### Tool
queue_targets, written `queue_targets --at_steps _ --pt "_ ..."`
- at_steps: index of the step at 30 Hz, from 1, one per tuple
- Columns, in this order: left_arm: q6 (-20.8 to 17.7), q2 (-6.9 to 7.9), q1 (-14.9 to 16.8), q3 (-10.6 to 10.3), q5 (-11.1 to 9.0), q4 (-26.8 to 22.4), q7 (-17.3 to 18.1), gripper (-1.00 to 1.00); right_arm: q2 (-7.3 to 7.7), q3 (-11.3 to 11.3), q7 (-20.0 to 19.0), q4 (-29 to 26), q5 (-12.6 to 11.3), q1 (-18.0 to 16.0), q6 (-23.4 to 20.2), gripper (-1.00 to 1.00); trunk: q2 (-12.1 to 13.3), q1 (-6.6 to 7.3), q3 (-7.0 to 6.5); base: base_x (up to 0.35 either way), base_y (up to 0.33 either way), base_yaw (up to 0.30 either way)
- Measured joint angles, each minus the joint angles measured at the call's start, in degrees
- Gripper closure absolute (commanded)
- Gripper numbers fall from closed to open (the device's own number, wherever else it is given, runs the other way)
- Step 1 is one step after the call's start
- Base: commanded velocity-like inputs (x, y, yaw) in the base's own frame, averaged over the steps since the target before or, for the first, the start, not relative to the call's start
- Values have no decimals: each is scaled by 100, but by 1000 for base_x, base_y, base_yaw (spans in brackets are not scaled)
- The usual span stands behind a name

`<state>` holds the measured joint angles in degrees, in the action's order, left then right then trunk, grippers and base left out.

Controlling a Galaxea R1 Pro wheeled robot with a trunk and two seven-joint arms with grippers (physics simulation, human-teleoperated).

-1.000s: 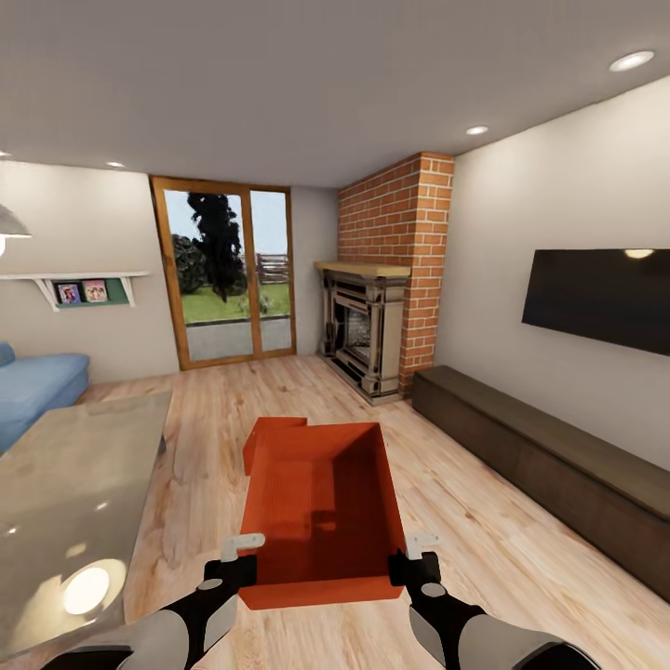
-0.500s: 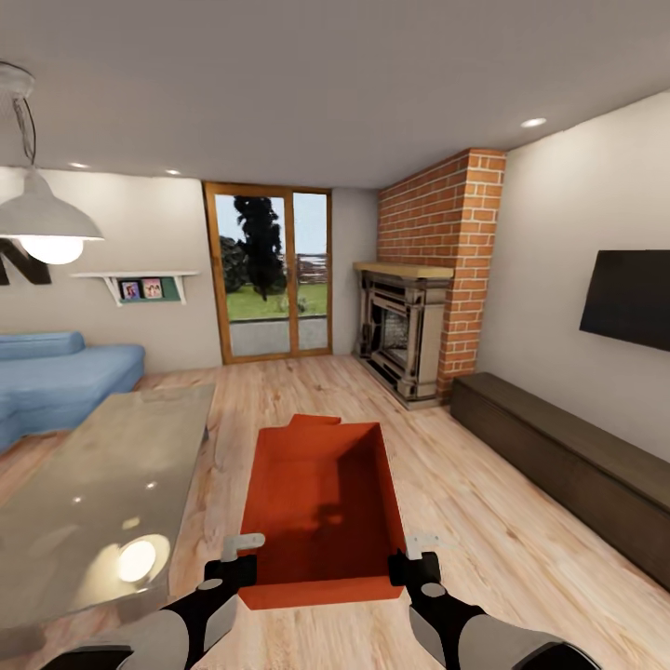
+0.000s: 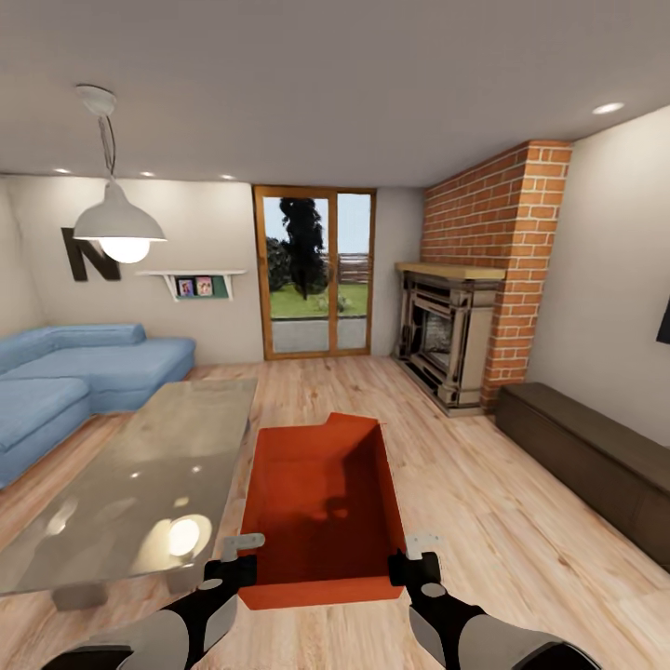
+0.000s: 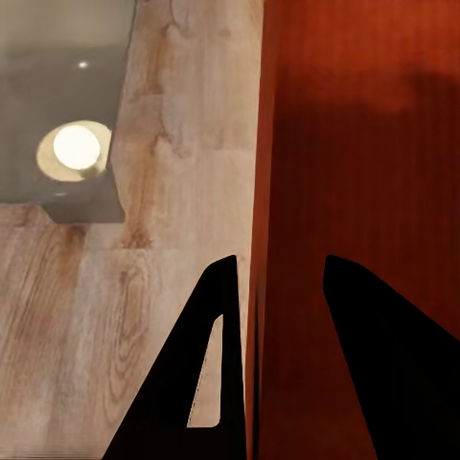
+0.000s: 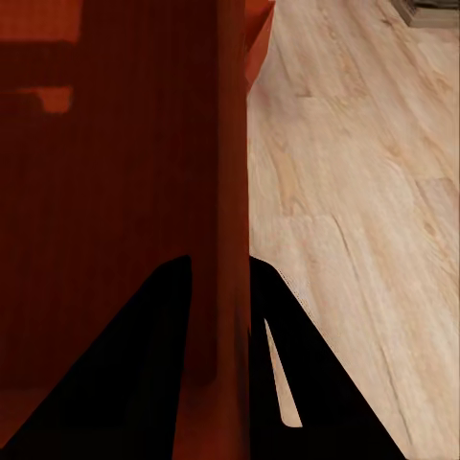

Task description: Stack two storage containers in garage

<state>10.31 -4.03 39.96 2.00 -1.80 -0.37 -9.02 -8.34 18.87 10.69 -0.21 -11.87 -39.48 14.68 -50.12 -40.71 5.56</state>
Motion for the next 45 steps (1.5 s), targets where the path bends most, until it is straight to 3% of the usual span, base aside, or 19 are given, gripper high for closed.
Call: queue_targets --at_steps 45 --pt "-2 8 0 17 26 -11 11 100 -6 16 -10 8 -41 -1 17 100 -1 0 0 0 0 300"
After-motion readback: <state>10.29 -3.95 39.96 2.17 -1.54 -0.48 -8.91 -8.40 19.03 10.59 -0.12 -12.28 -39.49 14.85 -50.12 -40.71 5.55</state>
